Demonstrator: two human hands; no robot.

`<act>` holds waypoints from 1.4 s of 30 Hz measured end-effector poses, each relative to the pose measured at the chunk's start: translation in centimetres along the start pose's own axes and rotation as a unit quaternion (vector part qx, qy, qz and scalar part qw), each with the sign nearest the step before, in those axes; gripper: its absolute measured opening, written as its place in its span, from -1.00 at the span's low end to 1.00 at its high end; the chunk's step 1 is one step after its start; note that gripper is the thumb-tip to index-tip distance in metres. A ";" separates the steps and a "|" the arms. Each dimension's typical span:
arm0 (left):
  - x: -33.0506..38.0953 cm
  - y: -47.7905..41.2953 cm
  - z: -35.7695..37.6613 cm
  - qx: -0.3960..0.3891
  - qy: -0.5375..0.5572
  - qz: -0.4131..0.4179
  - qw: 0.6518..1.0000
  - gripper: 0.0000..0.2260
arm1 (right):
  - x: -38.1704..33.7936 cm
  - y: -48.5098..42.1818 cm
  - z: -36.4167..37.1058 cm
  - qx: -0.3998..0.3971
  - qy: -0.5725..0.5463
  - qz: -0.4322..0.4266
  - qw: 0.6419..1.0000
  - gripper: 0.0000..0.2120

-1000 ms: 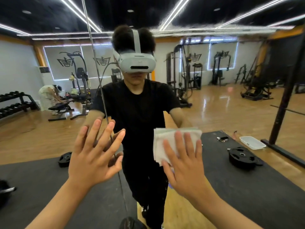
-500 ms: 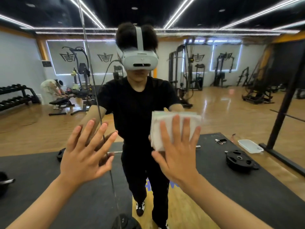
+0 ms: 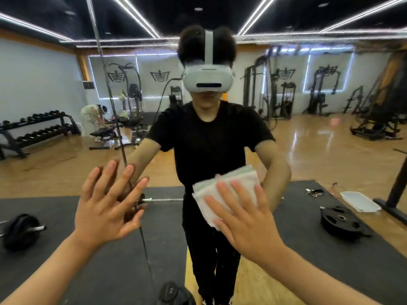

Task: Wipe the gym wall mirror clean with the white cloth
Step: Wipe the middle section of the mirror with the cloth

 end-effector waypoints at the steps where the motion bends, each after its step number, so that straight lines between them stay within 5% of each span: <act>1: 0.0 0.0 0.0 -0.001 0.001 -0.001 1.000 -0.28 | 0.7 1.2 0.4 -0.005 0.012 -0.029 1.000 -0.40; 3: -0.1 0.2 0.2 0.000 -0.002 -0.007 1.000 -0.27 | 3.7 0.1 -0.6 0.009 0.013 -0.027 1.000 -0.42; 7: 0.1 0.0 0.5 0.002 -0.007 -0.012 1.000 -0.28 | 10.1 -8.8 -5.9 0.093 -0.041 0.171 0.980 -0.43; 10: 0.1 -0.1 0.4 -0.011 -0.001 -0.014 1.000 -0.33 | 8.2 -11.0 -6.5 0.106 -0.071 0.248 0.960 -0.43; 18: 3.4 -7.6 -2.5 0.044 0.102 -0.088 0.990 -0.51 | 0.3 -4.1 -1.9 0.037 -0.072 0.160 0.984 -0.43; 25: 4.6 -10.5 -0.5 -0.014 0.023 -0.080 0.996 -0.43 | 2.6 -2.4 -1.8 0.018 -0.053 0.112 0.992 -0.46; 30: 4.7 -10.5 0.0 -0.001 -0.004 -0.081 0.997 -0.43 | 12.1 -10.6 -7.6 0.109 -0.042 0.258 0.959 -0.45; 33: 4.7 -10.4 0.0 0.002 -0.009 -0.080 0.997 -0.43 | 9.7 -8.9 -6.2 0.117 -0.068 0.290 0.947 -0.45; 38: 4.9 -10.4 -0.1 0.013 0.007 -0.081 0.997 -0.45 | 1.4 3.5 1.0 0.010 -0.048 0.109 0.993 -0.47; 42: 4.9 -10.4 -0.4 0.027 0.013 -0.080 0.996 -0.44 | 9.4 0.3 -1.5 0.055 0.002 0.093 0.994 -0.42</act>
Point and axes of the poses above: each hand's wrist, its own y-axis away from the middle knuckle, its own z-axis out of the palm, x = y × z, the point moved 7 cm from there along -y, towards the middle knuckle, and after that the axes turned 3 degrees about -x, right-handed, at the moved point
